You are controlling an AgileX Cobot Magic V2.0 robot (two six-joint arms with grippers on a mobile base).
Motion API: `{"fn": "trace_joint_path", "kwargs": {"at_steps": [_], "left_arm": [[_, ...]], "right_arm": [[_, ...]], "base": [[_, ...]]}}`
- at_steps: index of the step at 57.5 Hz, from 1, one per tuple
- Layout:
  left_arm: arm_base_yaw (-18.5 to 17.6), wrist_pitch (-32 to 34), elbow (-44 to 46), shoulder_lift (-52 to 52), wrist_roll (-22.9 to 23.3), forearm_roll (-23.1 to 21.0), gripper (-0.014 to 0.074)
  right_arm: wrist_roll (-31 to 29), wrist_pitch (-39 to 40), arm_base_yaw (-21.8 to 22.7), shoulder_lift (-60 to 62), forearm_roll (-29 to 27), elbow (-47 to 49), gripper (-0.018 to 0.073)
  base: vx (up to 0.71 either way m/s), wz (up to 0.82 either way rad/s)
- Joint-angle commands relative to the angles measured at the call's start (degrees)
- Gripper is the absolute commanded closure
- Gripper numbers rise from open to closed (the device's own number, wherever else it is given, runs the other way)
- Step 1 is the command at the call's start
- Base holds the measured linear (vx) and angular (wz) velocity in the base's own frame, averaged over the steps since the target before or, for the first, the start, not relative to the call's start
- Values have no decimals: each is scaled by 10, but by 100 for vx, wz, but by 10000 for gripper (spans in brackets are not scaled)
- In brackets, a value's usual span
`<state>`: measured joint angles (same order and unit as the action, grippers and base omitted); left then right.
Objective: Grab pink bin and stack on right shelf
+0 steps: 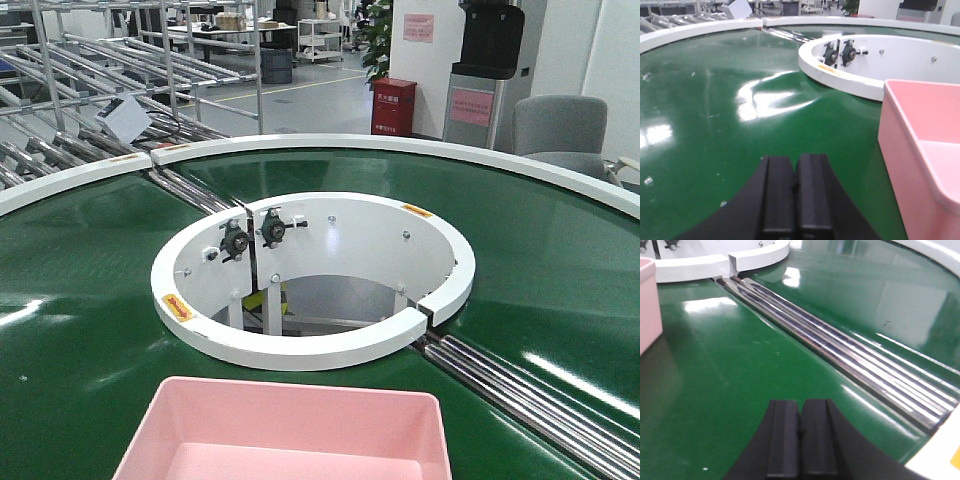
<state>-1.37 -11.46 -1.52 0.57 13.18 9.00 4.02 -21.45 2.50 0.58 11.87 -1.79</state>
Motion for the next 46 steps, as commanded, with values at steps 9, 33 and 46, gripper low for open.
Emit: {"fn": "trace_joint_path", "kwargs": {"at_steps": [9, 33, 46], "left_arm": [[1, 107, -5, -8, 7, -3, 601], [1, 131, -5, -8, 7, -3, 601], [1, 135, -4, -8, 7, -3, 601]], "right_arm": [[-2, 115, 4, 4, 77, 0, 571], [25, 475, 4, 4, 64, 0, 571], [27, 562, 4, 4, 56, 0, 571]], "base": [[0, 0], [0, 0], [0, 0]]}}
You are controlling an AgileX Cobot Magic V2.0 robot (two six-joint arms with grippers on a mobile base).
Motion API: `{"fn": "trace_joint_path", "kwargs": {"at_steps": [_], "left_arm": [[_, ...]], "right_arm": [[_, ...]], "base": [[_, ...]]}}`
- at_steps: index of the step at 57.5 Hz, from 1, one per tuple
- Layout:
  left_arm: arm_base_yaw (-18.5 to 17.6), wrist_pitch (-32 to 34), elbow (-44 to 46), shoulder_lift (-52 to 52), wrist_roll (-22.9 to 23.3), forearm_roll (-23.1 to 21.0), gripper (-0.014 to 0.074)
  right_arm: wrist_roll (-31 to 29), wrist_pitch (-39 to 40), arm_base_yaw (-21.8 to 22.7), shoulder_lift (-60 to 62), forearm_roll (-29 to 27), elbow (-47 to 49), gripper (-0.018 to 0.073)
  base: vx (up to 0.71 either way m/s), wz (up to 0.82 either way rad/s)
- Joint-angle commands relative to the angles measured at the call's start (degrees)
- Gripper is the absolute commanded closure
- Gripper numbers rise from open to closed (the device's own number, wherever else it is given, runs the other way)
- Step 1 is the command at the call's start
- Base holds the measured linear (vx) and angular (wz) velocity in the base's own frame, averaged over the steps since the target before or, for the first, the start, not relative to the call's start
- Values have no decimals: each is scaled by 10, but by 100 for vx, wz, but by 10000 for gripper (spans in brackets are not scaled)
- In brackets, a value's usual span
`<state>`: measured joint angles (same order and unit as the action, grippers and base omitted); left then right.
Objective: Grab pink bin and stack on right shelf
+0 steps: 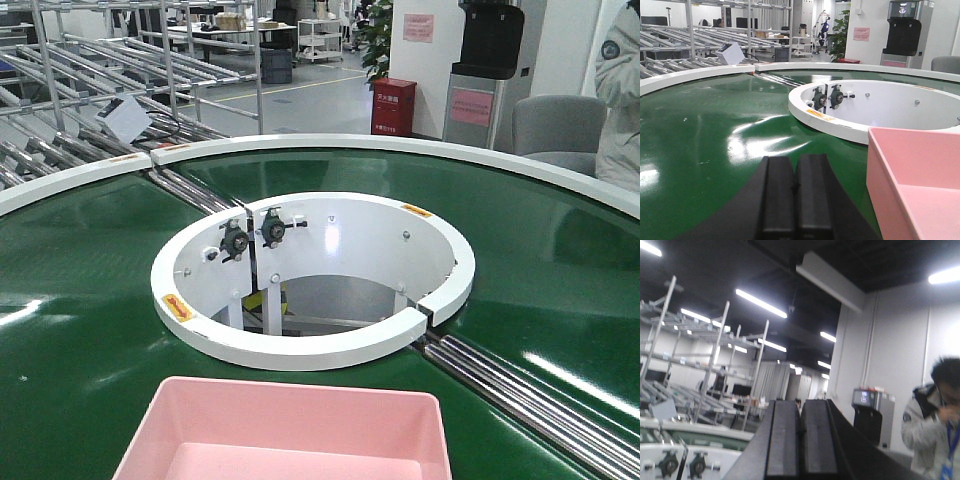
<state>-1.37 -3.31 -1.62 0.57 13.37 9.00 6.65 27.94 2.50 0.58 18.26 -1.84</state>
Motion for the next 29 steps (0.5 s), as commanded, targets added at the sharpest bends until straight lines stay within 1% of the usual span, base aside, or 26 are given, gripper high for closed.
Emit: {"fn": "trace_joint_path", "kwargs": {"at_steps": [1, 3, 8, 10, 14, 18, 24, 29], "left_arm": [[1, 56, -3, -8, 5, -3, 601], [1, 68, -2, -8, 5, -3, 601], [1, 122, 12, -8, 3, -3, 601], [1, 134, 25, -8, -3, -2, 601], [1, 139, 69, -9, -29, -1, 601], [1, 136, 128, -18, -64, 0, 601], [1, 114, 244, -59, -144, 2, 601], [1, 83, 326, -113, -209, 2, 601]], "right_arm": [[-1, 72, 4, 4, -10, 1, 571], [0, 75, 4, 4, -15, 3, 571], [13, 67, 4, 4, -30, 26, 571], [13, 53, 4, 2, -35, 45, 571], [13, 0, 4, -13, -37, 104, 571], [18, -63, 4, -45, -37, 170, 571], [15, -169, 4, -120, -37, 269, 571], [12, -251, 4, -172, -34, 318, 571]], "base": [[0, 0], [0, 0], [0, 0], [0, 0], [0, 0], [0, 0], [0, 0], [0, 0]]}}
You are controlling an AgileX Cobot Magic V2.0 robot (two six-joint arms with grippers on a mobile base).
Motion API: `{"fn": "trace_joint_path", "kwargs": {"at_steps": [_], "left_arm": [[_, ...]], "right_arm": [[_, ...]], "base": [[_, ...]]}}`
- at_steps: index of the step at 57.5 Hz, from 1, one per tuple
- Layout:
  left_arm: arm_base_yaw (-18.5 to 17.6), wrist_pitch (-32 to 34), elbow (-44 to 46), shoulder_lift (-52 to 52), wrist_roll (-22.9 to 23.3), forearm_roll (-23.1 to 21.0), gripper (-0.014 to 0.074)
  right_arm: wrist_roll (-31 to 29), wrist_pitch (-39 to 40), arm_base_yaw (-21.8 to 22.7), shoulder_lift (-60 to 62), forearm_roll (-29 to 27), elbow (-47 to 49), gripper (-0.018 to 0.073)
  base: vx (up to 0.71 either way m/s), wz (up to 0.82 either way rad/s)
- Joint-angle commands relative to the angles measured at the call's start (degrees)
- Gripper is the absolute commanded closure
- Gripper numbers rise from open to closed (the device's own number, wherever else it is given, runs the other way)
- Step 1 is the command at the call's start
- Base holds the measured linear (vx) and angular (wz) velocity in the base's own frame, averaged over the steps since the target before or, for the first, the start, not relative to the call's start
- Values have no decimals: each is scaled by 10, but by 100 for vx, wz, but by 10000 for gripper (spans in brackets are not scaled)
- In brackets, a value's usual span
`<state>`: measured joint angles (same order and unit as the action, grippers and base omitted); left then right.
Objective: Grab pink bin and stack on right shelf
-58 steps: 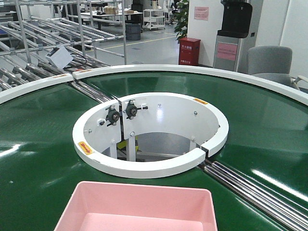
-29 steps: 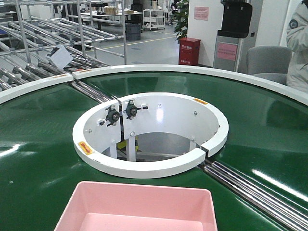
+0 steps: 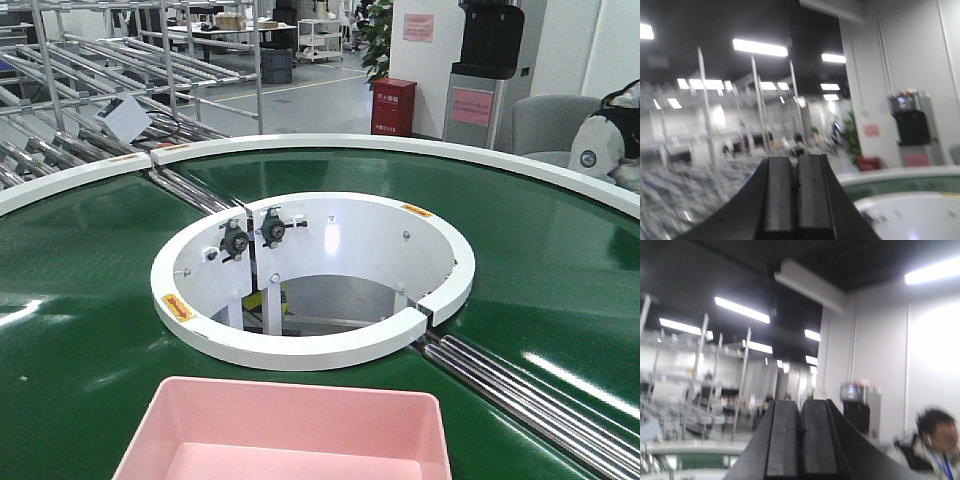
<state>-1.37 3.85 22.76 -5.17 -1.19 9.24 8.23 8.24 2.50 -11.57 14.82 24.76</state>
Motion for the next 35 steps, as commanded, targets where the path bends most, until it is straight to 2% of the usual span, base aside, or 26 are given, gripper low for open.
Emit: {"fn": "trace_joint_path", "kwargs": {"at_steps": [1, 6, 14, 24, 29, 35], "left_arm": [[1, 7, 93, -70, -70, 0, 601], [1, -18, 134, -128, -88, 0, 601], [1, -68, 138, -218, -88, -1, 601], [1, -146, 138, -326, -87, -7, 577], [1, -158, 138, -374, -80, -21, 522], [1, -154, 138, -412, -51, -58, 391]], "right_arm": [[-4, -66, 4, -59, 1, 60, 571], [-4, -121, 4, -110, 1, 70, 571], [-4, -183, 4, -183, 0, 57, 570], [-2, -195, 4, -269, 0, 54, 539], [-2, -189, 4, -303, -1, 54, 479], [-2, -192, 4, -330, -1, 54, 356]], "base": [[0, 0], [0, 0], [0, 0], [0, 0], [0, 0], [0, 0]]}}
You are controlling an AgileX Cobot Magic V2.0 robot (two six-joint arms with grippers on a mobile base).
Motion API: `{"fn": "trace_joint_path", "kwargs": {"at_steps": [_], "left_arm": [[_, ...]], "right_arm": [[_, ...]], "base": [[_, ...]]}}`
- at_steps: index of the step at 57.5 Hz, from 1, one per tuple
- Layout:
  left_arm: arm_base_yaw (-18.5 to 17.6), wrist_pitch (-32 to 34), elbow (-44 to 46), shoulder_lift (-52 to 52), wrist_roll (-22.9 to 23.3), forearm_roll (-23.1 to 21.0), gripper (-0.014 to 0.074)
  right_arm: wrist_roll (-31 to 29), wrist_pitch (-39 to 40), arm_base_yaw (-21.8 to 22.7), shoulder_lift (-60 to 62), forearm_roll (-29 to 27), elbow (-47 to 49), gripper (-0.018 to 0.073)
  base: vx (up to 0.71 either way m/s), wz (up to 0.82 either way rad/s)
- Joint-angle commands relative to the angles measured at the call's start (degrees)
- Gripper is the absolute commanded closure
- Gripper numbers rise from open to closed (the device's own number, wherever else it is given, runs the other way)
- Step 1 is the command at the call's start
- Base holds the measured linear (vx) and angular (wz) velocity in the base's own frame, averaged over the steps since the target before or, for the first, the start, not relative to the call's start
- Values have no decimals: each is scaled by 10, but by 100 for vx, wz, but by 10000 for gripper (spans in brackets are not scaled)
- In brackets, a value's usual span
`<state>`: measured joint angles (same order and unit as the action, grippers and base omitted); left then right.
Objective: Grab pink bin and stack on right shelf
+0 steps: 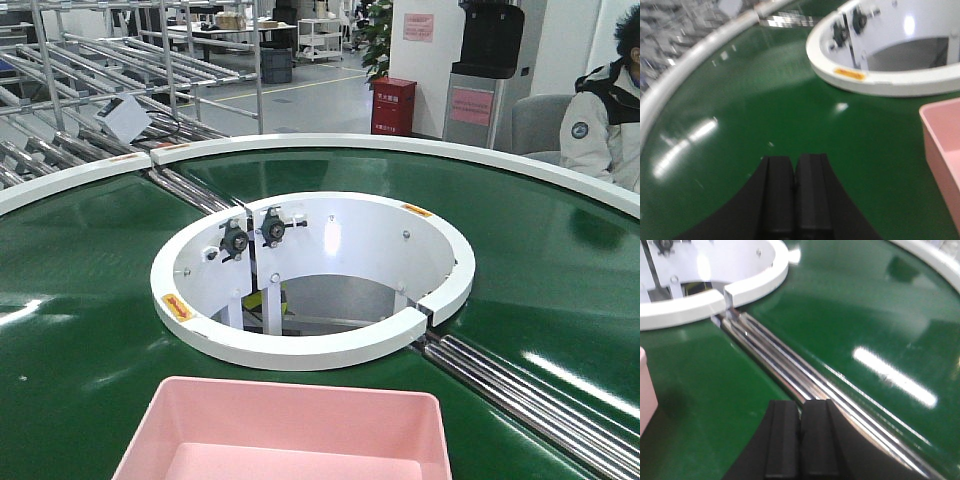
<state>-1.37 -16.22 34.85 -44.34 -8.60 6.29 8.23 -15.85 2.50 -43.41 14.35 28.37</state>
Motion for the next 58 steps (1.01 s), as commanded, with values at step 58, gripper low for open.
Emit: {"fn": "trace_joint_path", "kwargs": {"at_steps": [58], "left_arm": [[-74, -225, 274, -406, -154, -341, 68]], "right_arm": [[90, -200, -238, -477, -191, 351, 90]], "base": [[0, 0]]}}
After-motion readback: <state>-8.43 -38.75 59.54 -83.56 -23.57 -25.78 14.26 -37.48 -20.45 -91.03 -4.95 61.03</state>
